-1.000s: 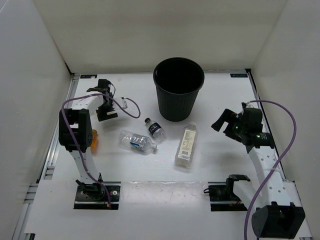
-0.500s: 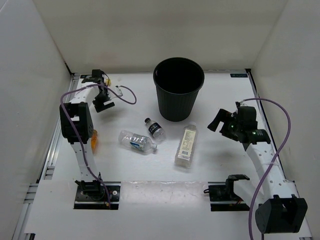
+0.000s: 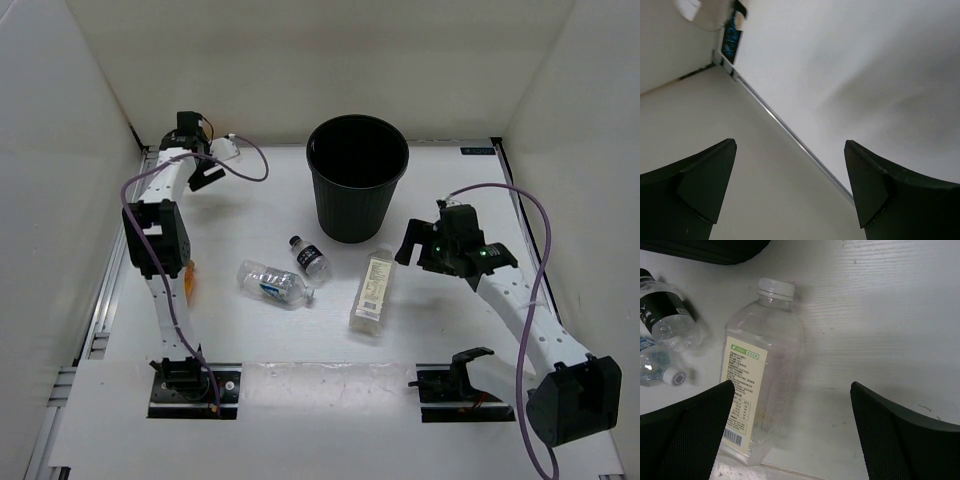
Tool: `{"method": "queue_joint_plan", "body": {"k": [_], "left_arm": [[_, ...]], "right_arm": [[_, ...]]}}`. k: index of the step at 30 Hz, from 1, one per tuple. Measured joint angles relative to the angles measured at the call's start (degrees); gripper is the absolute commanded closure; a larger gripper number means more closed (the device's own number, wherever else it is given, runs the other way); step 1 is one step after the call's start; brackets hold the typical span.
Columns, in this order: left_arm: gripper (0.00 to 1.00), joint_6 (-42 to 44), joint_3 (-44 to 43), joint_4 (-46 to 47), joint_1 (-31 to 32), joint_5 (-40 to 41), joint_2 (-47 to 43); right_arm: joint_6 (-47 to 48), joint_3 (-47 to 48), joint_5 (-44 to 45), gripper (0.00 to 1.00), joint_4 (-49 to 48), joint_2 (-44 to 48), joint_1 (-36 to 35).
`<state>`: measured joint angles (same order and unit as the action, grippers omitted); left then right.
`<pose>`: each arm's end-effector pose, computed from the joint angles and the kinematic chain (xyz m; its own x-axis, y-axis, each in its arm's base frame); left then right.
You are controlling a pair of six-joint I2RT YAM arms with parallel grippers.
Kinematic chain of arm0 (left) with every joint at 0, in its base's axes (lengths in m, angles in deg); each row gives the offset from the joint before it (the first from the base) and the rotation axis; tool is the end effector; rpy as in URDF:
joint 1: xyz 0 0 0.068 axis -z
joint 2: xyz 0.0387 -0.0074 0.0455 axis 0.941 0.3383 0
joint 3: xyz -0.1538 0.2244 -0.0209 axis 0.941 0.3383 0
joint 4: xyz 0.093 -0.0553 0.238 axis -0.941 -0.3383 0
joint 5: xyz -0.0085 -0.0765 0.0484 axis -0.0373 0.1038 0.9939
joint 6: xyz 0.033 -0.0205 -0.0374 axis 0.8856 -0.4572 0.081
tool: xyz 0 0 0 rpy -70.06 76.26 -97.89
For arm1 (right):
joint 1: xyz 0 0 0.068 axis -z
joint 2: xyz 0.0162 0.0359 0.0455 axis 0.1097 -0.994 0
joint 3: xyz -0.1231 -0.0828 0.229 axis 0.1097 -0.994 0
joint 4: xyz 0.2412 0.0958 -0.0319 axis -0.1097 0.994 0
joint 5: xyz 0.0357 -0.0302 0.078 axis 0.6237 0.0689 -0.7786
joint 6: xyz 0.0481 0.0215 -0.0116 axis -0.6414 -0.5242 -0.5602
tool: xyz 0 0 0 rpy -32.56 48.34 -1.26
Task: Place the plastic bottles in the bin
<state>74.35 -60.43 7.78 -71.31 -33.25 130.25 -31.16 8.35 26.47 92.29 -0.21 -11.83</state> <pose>0.4876 0.0151 0.2414 -0.4415 0.8908 -0.1075 0.7070 0.4191 0.5697 0.2079 0.0683 0.2690 -0.7450 0.2097 -0.6332 0.0070 0.9517 0.3069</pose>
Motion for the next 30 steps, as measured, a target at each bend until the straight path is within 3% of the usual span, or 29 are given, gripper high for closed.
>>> {"method": "queue_joint_plan", "body": {"k": [10, 18, 30], "left_arm": [[0.00, 11.19, -14.14, 4.70, 0.07, 0.35, 14.03], [0.00, 23.50, -19.61, 11.32, -2.01, -11.63, 21.75], [0.00, 31.04, -25.40, 19.28, -4.31, -13.99, 29.64]], "right_arm": [[-1.09, -0.02, 3.39, 0.00, -0.09, -0.87, 0.79], [-1.60, -0.02, 3.65, 0.00, -0.52, -2.23, 2.69], [-1.60, 1.01, 4.02, 0.00, -0.68, -7.23, 3.13]]}}
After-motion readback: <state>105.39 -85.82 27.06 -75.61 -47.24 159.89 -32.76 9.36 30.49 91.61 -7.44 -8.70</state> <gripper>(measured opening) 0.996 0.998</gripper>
